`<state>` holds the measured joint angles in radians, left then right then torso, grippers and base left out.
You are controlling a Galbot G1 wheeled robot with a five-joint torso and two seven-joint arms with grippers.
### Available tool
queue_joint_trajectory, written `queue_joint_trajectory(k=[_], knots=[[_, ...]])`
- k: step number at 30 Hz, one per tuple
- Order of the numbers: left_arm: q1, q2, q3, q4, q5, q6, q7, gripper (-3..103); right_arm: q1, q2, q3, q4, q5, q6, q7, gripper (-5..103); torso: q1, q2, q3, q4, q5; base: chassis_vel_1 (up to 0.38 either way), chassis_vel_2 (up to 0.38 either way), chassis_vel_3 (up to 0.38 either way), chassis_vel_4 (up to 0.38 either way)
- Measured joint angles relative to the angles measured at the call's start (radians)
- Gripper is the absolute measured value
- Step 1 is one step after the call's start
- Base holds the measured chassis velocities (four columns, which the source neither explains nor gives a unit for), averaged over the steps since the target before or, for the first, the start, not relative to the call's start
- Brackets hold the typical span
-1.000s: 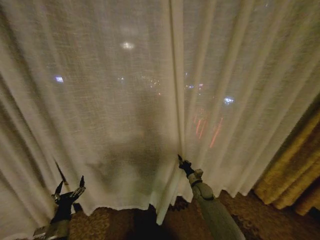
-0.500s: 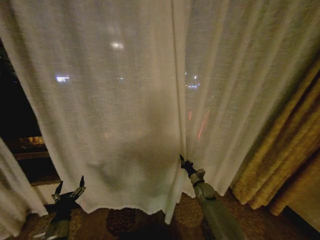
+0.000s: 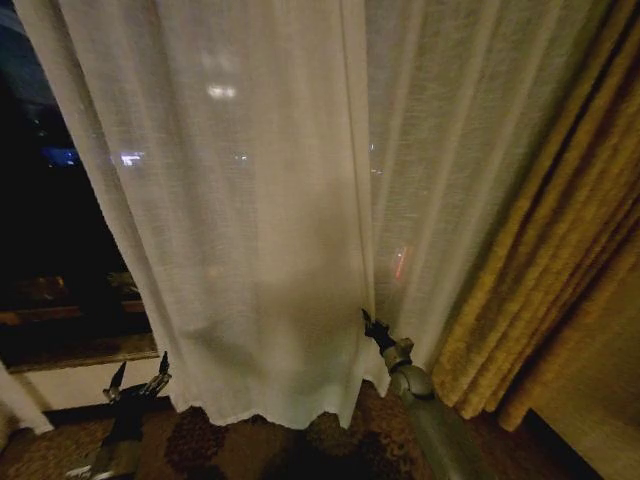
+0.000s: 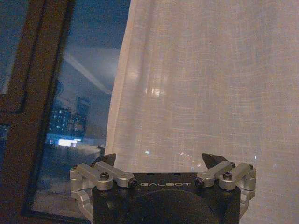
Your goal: Open the curtains by pulling them apart, changing their state from closed to fully open.
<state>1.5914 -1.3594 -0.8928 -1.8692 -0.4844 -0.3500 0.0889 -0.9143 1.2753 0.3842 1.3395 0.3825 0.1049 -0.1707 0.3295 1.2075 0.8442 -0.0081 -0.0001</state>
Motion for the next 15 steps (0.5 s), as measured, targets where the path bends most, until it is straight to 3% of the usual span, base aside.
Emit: queue_joint_trajectory(k=[10,15], knots=[[0.0,0.0,0.0,0.0,0.0,0.0,0.0,100,-0.002,0.006,-0.007,0.004,-0.002,0.026,-0.001,0,0.0,0.0,0.0,-0.0001,-0.0002,-0.352,-0.334,0.357,0.337],[0.0,0.0,0.0,0.0,0.0,0.0,0.001,100,0.005,0.01,-0.007,-0.005,-0.028,0.048,0.003,0,0.0,0.0,0.0,-0.0004,0.0007,-0.166,-0.214,0.158,0.154]])
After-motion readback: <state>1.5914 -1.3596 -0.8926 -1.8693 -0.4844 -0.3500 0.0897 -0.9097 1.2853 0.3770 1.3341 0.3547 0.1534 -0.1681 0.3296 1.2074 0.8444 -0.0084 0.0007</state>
